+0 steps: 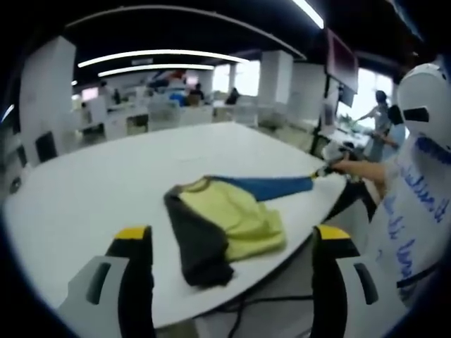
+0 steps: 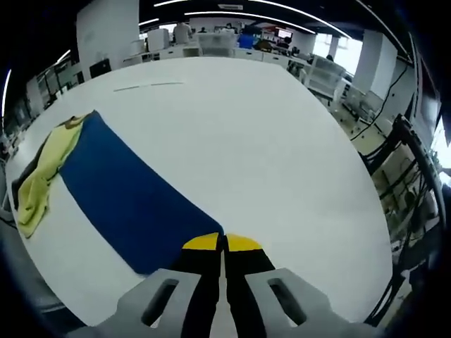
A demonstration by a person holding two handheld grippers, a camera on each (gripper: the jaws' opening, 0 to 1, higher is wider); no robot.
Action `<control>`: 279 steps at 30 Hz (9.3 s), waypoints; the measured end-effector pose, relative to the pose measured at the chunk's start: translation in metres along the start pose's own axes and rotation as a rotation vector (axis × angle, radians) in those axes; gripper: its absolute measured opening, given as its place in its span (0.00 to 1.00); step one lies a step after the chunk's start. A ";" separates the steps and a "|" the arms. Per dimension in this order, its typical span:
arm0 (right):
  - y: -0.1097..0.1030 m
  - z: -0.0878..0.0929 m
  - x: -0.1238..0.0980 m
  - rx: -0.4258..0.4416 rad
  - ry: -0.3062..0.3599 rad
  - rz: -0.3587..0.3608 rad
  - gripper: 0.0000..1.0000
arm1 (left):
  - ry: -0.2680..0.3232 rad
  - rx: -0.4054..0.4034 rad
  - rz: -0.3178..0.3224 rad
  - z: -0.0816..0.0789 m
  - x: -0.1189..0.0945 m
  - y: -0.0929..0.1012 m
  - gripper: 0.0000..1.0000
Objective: Fold the garment on the visible template until the final outline fits inside the template.
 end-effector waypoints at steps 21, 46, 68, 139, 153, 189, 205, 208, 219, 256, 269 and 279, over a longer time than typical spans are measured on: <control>0.003 0.003 0.006 0.026 0.006 0.001 0.03 | -0.009 -0.008 -0.002 0.004 0.002 0.001 0.89; -0.001 0.017 -0.018 0.057 0.044 0.018 0.21 | -0.012 -0.005 0.016 0.003 0.004 -0.001 0.88; -0.019 0.010 -0.008 0.031 0.109 -0.049 0.23 | -0.015 0.029 0.040 0.000 0.007 0.002 0.85; -0.054 0.019 -0.049 0.086 -0.013 -0.102 0.02 | -0.002 0.005 0.049 0.004 0.005 -0.007 0.86; -0.067 0.012 -0.064 0.057 0.012 -0.064 0.06 | 0.013 0.000 0.046 0.005 0.002 -0.009 0.86; -0.082 -0.018 -0.035 -0.110 0.125 -0.182 0.63 | 0.029 -0.008 0.020 0.010 -0.010 -0.022 0.86; -0.144 -0.052 -0.076 -0.185 0.228 -0.277 0.88 | 0.030 -0.015 0.021 0.012 -0.011 -0.025 0.86; -0.152 -0.057 -0.083 -0.197 0.228 -0.287 0.92 | 0.033 -0.015 0.021 0.013 -0.011 -0.026 0.87; -0.187 -0.086 -0.111 -0.274 0.296 -0.381 1.00 | 0.030 -0.018 0.028 0.014 -0.011 -0.027 0.87; -0.249 -0.119 -0.184 -0.475 0.425 -0.489 1.00 | 0.017 0.007 0.065 0.010 -0.008 -0.025 0.96; -0.256 -0.112 -0.198 -0.429 0.438 -0.503 1.00 | -0.005 0.032 0.073 0.010 -0.011 -0.018 1.00; -0.254 -0.116 -0.203 -0.405 0.455 -0.476 1.00 | -0.020 0.044 0.065 0.010 -0.014 -0.017 1.00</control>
Point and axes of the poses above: the point that each gripper's makers call its tool centre point, and the gripper's own axes: x roughly forward along the fingers, y roughly to its right, z roughly out of its underside, the point moved 8 cm from there along -x, roughly backward along the fingers, and after that the axes turned 9 degrees about -x, right-handed, at the moved point
